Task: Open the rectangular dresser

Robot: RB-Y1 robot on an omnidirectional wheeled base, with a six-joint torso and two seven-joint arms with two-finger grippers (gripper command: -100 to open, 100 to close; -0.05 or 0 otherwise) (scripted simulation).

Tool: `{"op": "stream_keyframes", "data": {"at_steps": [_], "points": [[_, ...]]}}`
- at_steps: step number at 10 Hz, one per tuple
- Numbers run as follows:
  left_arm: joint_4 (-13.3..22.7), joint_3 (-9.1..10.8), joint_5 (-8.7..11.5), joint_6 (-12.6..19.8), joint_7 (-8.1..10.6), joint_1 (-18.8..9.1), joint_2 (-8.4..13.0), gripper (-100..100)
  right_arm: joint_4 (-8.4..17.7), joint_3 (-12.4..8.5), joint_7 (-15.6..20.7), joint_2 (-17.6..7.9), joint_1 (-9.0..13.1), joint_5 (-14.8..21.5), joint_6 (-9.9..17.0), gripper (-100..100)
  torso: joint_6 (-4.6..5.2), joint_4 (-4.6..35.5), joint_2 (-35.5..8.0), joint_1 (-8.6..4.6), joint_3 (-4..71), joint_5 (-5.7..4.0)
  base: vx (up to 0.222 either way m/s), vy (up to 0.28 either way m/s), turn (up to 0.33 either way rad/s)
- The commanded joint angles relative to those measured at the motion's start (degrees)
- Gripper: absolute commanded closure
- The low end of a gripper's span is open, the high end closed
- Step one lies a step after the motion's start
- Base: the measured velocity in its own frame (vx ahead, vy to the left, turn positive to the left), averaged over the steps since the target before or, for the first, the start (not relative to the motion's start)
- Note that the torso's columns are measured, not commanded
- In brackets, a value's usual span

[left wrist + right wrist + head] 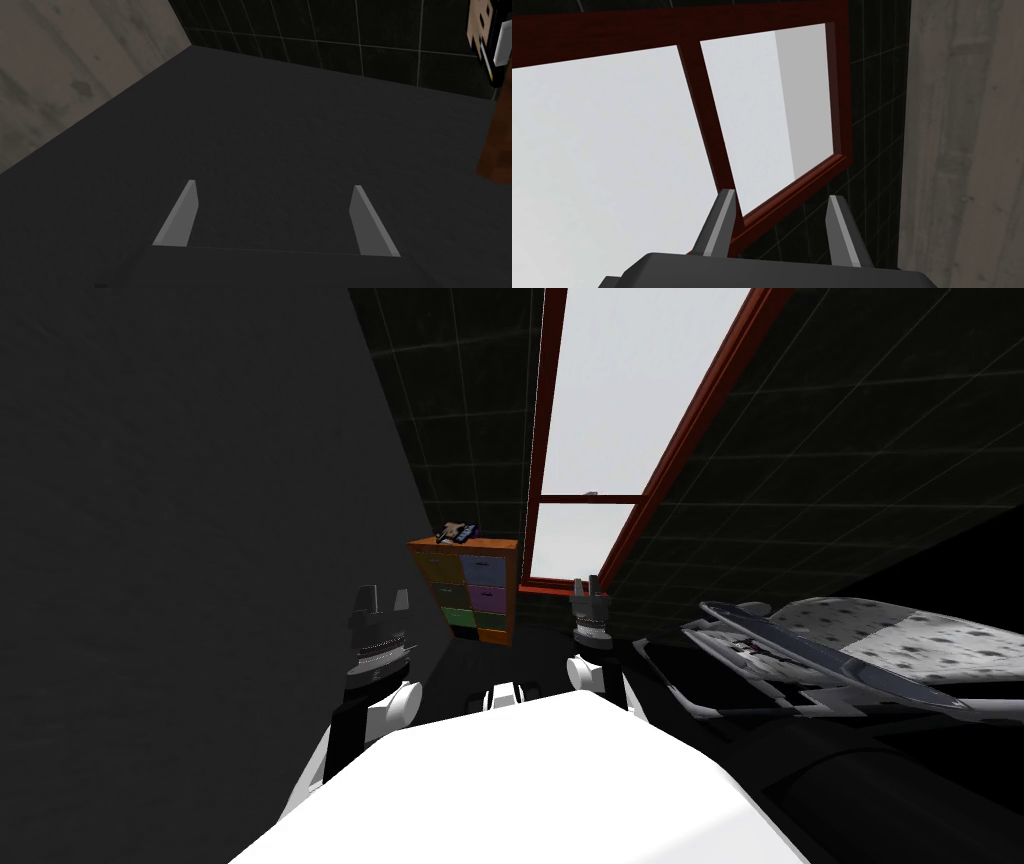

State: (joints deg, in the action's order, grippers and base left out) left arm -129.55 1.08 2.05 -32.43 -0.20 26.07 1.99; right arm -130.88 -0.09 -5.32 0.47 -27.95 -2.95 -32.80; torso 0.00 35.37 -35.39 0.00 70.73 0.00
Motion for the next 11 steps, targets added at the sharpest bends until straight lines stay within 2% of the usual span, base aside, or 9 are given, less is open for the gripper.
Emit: {"op": "stream_keyframes", "data": {"at_steps": [1, 2, 5, 11], "points": [[-0.4, -0.01, -0.1, 1.4, 0.09, 0.1, 2.4, -100, 0.0, 0.0, 0.0, 0.0, 0.0, 0.0, 0.0, 0, 0.00, 4.2, -4.2, 0.00, 8.5, 0.00, 0.033, -0.014, -0.037], [-0.7, -0.02, -0.1, 2.3, 0.14, 0.1, 3.2, -100, 0.0, 0.0, 0.0, 0.0, 0.0, 0.0, 0.0, 0, 0.01, 6.1, -6.1, -0.03, 12.4, -0.01, 0.051, -0.026, -0.039], [-1.7, -0.04, -0.3, 5.6, 0.33, 0.3, 4.7, -100, 0.0, 0.0, 0.0, 0.0, 0.0, 0.0, 0.0, 0, 0.00, 6.9, -6.8, -0.04, 13.9, -0.01, 0.063, -0.034, -0.031], [-4.0, -0.09, -0.8, 12.8, 0.77, 0.7, 5.4, -100, 0.0, 0.0, 0.0, 0.0, 0.0, 0.0, 0.0, 0, 0.00, 6.9, -6.9, 0.02, 13.8, 0.01, 0.070, -0.033, -0.039]]}}
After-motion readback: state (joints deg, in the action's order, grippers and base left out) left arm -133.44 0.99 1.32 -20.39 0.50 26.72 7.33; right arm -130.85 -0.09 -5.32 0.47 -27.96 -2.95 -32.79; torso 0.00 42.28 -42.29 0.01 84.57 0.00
